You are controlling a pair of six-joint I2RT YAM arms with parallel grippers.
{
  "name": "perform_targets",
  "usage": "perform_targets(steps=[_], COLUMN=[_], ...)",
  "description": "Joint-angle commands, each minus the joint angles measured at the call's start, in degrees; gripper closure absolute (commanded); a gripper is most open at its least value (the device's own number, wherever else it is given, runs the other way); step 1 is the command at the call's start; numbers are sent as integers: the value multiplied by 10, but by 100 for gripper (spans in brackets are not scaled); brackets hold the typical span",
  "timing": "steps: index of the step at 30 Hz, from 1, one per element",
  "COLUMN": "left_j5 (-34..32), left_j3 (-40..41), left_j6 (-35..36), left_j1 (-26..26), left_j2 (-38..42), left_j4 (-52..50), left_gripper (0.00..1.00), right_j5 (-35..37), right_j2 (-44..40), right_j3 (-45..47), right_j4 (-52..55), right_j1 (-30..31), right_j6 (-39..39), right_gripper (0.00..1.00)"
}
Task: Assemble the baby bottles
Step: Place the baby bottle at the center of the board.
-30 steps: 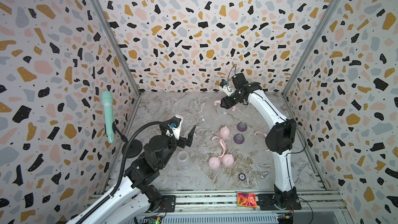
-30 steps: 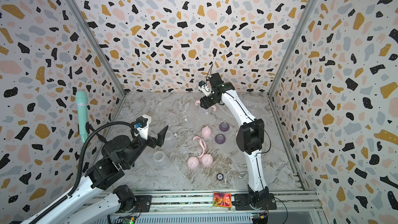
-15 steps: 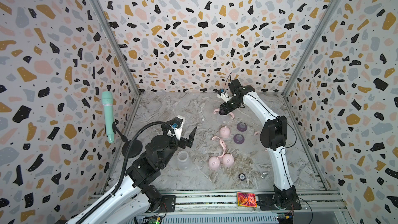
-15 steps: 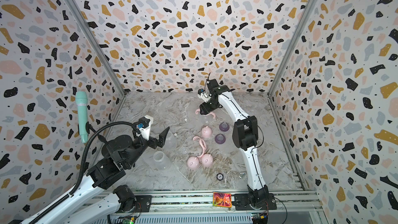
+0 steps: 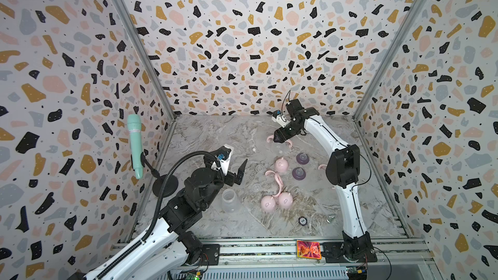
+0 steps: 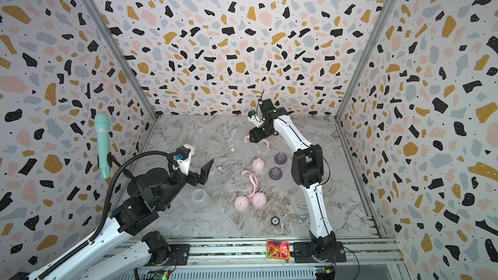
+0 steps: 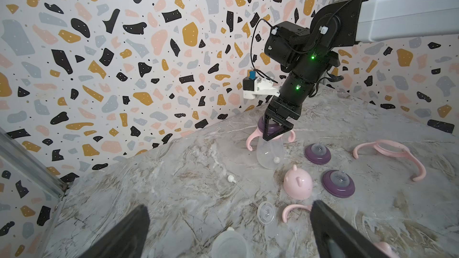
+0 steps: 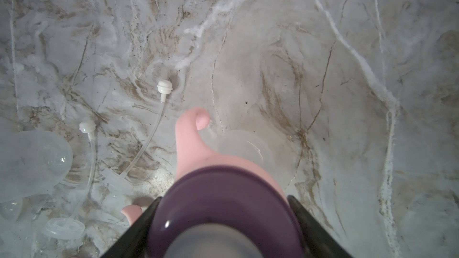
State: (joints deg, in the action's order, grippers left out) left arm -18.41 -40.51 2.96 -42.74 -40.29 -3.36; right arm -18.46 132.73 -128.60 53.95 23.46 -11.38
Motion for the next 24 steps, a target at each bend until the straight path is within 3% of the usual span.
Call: perform_targets(steps=[1, 8, 12, 19, 24], left_j5=[8, 9, -19, -79, -101], left_j3=[5, 5, 14, 34, 56], left_j6=[6, 7, -6, -30, -29], left_j1=[2, 2, 2, 2, 2], left_j2=[1, 2, 5, 6, 11], left_j4=[5, 3, 16, 46, 80], left_gripper=[0, 0, 0, 0, 0], right_j5=[-5, 13, 22, 68, 129], right_j2=[-49, -83, -135, -312, -453], right_j3=[14, 24, 75, 288, 475], right_j4=[-24, -34, -58, -153, -232], right_j1=[-3, -3, -3, 9, 44], right_j6=[10, 17, 26, 72, 126], right_gripper=[16, 9, 5, 5, 12])
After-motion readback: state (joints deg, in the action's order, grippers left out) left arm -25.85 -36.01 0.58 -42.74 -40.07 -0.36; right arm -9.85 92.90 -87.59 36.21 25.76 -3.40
